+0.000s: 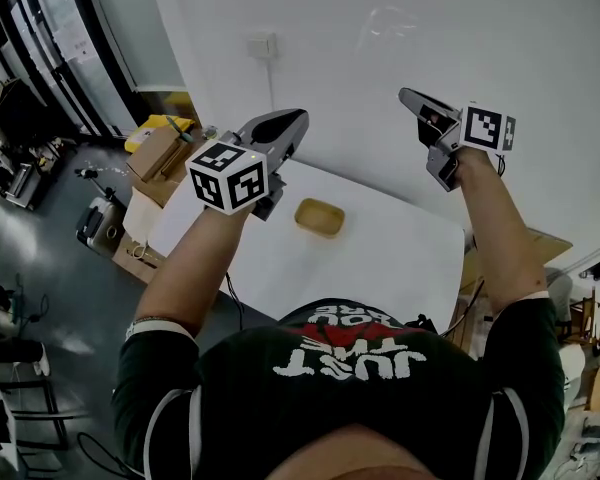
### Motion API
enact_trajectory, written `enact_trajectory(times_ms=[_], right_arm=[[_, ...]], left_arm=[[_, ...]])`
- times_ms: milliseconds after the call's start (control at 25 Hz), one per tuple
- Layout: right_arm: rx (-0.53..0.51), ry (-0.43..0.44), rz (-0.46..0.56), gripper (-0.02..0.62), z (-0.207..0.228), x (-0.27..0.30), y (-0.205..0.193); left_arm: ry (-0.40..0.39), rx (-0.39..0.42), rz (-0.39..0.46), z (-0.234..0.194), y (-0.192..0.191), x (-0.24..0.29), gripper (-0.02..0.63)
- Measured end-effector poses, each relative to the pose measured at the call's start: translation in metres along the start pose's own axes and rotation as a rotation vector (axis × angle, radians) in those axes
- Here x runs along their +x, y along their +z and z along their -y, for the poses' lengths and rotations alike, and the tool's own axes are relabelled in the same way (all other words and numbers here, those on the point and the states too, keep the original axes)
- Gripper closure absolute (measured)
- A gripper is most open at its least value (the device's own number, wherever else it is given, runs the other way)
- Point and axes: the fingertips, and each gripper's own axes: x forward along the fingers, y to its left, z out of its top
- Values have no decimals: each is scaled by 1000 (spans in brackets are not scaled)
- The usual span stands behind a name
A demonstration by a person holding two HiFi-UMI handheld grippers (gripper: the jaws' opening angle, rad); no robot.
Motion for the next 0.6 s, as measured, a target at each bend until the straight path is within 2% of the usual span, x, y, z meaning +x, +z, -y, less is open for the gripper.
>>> enact_trajectory(times_ms=[600], right_arm=[[-4,-4,-9,566,2,0,-2]], left_arm=[[-2,4,-5,1,1,2,598]])
